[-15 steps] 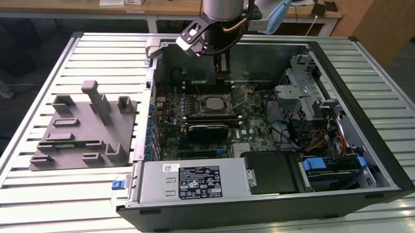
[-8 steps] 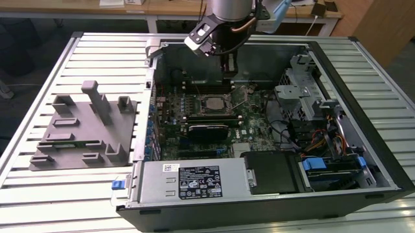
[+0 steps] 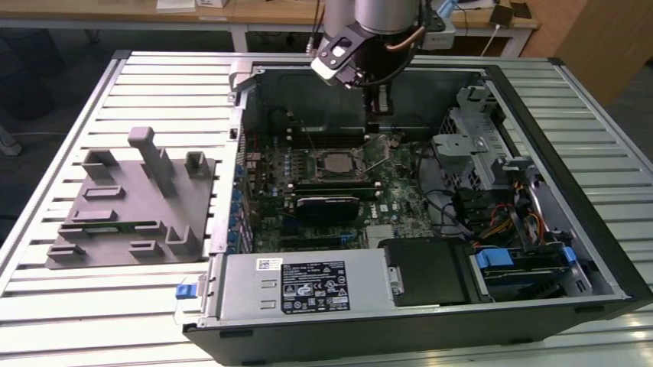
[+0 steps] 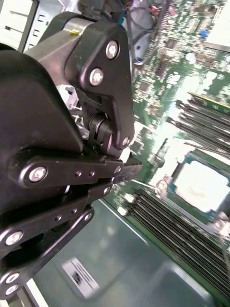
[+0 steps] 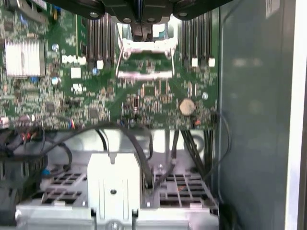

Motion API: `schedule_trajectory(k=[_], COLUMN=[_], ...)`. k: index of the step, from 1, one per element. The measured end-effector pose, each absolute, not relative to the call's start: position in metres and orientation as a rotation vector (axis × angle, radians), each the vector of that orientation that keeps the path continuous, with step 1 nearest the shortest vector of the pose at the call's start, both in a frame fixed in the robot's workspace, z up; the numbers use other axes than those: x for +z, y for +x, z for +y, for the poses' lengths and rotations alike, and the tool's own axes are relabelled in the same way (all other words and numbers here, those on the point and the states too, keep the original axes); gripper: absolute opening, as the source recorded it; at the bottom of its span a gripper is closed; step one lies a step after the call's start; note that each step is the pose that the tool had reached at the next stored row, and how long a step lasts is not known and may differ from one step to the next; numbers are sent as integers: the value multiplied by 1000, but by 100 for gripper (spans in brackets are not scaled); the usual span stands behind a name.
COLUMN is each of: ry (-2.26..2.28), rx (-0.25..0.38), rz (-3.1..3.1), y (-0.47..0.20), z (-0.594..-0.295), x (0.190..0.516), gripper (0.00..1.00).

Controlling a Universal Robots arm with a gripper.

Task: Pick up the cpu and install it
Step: 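Close the cpu cover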

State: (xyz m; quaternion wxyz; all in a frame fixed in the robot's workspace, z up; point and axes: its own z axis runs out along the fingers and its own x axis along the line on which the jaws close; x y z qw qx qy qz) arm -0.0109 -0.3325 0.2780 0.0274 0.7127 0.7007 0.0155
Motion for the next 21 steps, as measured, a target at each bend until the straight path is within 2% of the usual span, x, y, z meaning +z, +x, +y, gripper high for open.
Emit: schedule_trajectory(k=[21], ry=[2204], rx=[41], rz=[2167], y=[48], z=[-332], x=[269], gripper=[11])
